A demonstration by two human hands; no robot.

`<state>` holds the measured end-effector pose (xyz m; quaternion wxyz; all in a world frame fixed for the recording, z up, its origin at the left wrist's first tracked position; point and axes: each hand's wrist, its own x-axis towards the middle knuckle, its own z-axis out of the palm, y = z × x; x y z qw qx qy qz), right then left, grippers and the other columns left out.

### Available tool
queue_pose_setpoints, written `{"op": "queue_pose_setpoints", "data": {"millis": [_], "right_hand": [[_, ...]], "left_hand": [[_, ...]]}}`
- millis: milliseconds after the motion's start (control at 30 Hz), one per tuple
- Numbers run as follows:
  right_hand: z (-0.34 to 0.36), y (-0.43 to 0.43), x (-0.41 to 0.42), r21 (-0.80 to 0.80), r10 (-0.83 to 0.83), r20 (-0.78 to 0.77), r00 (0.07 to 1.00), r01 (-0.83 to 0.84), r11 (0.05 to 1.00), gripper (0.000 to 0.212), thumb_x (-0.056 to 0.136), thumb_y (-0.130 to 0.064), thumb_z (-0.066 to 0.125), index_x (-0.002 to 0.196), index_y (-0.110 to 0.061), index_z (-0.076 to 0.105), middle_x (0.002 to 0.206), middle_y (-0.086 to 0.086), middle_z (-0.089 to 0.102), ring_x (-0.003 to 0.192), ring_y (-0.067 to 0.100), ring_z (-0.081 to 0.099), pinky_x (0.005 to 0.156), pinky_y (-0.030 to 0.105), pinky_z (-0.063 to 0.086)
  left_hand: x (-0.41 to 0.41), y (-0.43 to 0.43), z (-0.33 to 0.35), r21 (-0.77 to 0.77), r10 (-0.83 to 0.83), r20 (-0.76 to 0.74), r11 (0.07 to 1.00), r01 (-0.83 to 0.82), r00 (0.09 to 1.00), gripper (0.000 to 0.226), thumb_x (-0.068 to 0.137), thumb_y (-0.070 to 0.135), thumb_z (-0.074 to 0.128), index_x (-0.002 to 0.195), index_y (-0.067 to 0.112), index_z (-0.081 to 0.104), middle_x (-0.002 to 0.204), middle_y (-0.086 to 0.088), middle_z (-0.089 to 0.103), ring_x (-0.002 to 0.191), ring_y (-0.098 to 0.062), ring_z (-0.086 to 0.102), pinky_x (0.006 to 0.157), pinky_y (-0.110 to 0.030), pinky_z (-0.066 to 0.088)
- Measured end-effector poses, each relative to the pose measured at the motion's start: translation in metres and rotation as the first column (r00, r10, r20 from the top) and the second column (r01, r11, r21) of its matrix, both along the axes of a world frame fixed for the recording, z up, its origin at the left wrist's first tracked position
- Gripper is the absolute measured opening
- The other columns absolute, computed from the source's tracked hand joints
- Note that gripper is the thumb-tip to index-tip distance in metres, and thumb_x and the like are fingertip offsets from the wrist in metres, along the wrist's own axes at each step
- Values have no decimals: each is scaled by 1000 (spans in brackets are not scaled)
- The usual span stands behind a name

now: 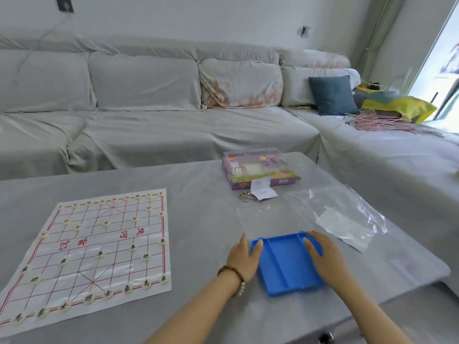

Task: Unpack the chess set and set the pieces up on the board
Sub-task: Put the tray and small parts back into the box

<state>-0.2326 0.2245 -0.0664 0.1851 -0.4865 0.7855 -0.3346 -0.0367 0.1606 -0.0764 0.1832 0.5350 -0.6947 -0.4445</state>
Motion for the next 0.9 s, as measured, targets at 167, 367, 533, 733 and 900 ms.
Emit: {"op": "queue_pose_setpoints", "data": {"millis": [167,367,533,733,900], "right_hand": [[-9,-5,-9,17,-101,237,966,100,995,40,93,-32,53,130,-16,50,135,5,51,126,24,46,107,40,36],[-11,-29,29,10,50,298,953,-55,998,32,93,-32,54,123,-21,55,124,-4,56,122,14,48,97,25,36],[-9,-52,40,-17,83,326,942,-82,996,36,92,-33,55,126,-22,52,121,-5,55,119,15,50,92,25,39],[18,-126,5,-25,3,482,876,11,1000,55,90,-40,57,136,-14,42,136,2,46,122,20,47,97,30,39],[12,-204,-20,146,-118,611,783,35,989,74,84,-50,60,141,-11,33,113,5,54,91,18,53,86,31,48]], "left_hand": [[-14,5,-4,33,160,-118,987,-157,980,30,95,40,40,100,11,46,106,-12,55,102,-30,51,92,-40,41],[14,-16,-5,-86,337,-46,936,-340,940,61,95,42,39,144,9,23,148,-9,30,138,-24,23,112,-35,22],[36,-42,-10,-178,372,84,918,-353,924,60,93,44,42,140,7,30,139,-12,40,132,-29,33,108,-40,32],[20,-100,16,-261,204,50,948,-185,978,60,97,42,33,146,11,19,152,-7,23,139,-22,21,115,-37,20],[-14,-157,22,-140,21,45,990,-14,999,61,97,48,19,147,14,18,154,-3,20,141,-18,20,113,-31,15]]}}
